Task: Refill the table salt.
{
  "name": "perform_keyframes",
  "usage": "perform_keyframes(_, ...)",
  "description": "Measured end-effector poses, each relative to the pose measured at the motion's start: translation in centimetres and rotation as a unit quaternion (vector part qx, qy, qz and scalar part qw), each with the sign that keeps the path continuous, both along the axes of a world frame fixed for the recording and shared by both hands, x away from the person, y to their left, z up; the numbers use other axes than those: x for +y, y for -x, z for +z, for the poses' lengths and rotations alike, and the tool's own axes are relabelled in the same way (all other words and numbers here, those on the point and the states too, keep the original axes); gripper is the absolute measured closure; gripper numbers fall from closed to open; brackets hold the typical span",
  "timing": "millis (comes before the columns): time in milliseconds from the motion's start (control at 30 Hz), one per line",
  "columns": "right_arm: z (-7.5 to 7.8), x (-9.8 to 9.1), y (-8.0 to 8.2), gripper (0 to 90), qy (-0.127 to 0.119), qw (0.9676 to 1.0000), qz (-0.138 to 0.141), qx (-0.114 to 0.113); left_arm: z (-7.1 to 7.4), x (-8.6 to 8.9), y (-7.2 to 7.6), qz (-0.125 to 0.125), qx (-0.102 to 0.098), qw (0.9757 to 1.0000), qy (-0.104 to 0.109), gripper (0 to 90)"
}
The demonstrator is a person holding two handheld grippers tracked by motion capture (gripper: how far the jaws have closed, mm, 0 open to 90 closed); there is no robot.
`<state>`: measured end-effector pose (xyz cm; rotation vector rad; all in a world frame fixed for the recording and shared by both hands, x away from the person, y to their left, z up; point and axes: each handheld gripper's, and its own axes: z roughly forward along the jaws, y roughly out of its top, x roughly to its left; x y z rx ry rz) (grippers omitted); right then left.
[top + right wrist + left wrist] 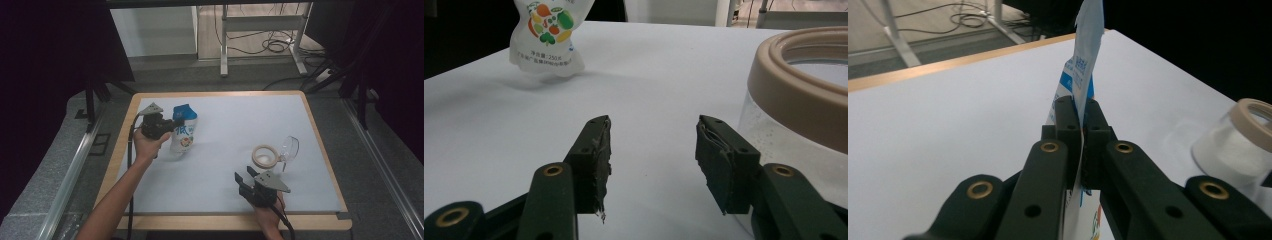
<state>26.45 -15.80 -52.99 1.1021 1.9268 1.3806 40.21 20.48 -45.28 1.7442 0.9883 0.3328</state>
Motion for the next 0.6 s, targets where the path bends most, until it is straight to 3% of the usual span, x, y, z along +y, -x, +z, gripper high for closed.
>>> perform_keyframes(33, 0.0, 0.0, 0.0, 48.6, 0.000, 1.0000, 0.000, 0.000, -0.6, 0.7, 0.4, 0.012, -0.011, 0.9999, -0.002, 89.8)
perform_keyframes(100, 0.0, -0.1, 0.0, 48.5, 0.000, 1.0000, 0.000, -0.001, -0.9, 1.5, 0.8, 0.021, -0.012, 0.9997, 0.010, 89.7)
perform_keyframes(167, 0.0, -0.1, 0.0, 48.3, 0.000, 1.0000, -0.001, -0.001, -1.0, 1.7, 1.1, 0.022, -0.014, 0.9996, 0.009, 89.7)
perform_keyframes(333, 0.0, -0.2, 0.0, 48.2, 0.002, 1.0000, -0.002, -0.001, -1.5, 2.3, 2.1, 0.017, -0.016, 0.9997, 0.001, 88.9)
perform_keyframes(467, 0.1, -0.4, 0.0, 48.1, 0.000, 1.0000, -0.004, -0.001, -1.8, 2.7, 2.6, 0.014, -0.012, 0.9998, 0.008, 88.0)
perform_keyframes(533, 0.1, -0.4, 0.0, 47.8, -0.002, 1.0000, -0.005, -0.001, -1.9, 2.8, 2.9, 0.010, -0.015, 0.9998, -0.002, 87.3)
perform_keyframes(600, 0.2, -0.4, 0.1, 47.8, -0.002, 1.0000, -0.005, -0.002, -2.0, 3.0, 3.0, 0.007, -0.013, 0.9999, 0.005, 86.9)
